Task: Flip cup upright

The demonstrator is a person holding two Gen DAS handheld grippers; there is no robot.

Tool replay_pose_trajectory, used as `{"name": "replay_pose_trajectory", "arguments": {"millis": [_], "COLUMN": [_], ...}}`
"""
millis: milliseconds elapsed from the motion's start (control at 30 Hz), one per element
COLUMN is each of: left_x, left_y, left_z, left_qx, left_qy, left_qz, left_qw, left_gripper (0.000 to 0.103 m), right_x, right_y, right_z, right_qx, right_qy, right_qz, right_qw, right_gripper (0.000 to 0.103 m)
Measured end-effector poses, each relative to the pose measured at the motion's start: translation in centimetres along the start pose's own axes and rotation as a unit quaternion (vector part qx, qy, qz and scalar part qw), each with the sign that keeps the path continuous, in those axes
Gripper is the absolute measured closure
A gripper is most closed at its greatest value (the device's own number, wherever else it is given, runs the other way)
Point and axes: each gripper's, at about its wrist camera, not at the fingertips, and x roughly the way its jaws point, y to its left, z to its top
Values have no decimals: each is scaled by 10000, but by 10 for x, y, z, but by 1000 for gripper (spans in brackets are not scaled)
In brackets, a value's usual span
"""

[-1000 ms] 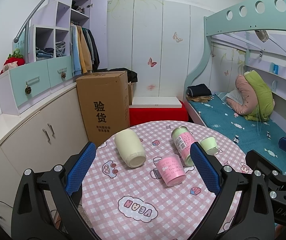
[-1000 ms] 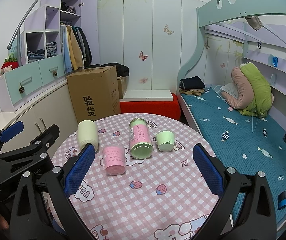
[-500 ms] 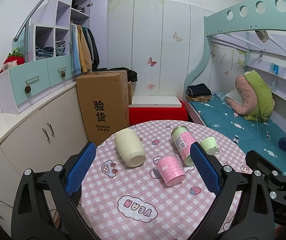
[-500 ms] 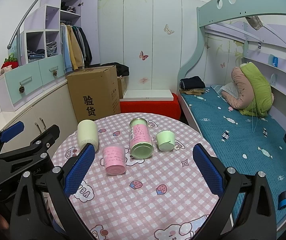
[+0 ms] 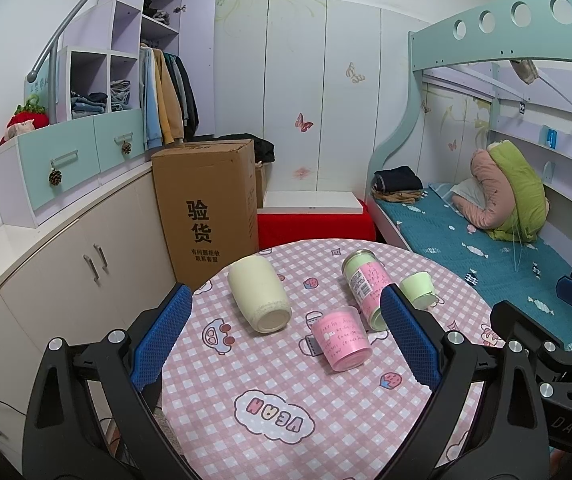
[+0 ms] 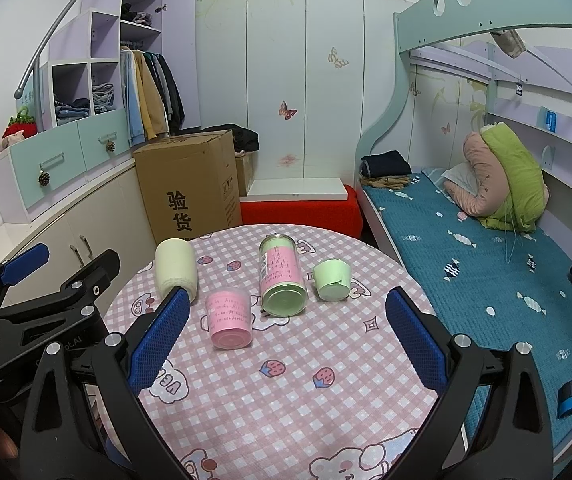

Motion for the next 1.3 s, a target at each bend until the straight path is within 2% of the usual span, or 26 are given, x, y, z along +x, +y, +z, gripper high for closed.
{"name": "replay_pose_trajectory", "arguments": {"millis": [333, 733, 1033, 1300], "left_x": [6, 33, 77, 139], "left_y": [0, -6, -19, -39], "left_z": [-5, -9, -10, -6], "left_qx": [1, -12, -44, -161], "left_qy": [47, 262, 734, 1322], "left_qz": [-6, -7, -164, -351], "left_qw": [10000, 9997, 9972, 9905], "left_gripper": [8, 8, 8, 8], "right_x": [-5, 24, 59, 100], "right_y": [4, -11, -31, -60], "right_z": [1, -1, -2, -2], "right_qx": [24, 148, 268, 414], "right_qy": [27, 186, 399, 578], "right_qz": [15, 185, 157, 30], "right_qw": [10000, 9995, 9987, 9975], "right_gripper": [8, 8, 8, 8]}}
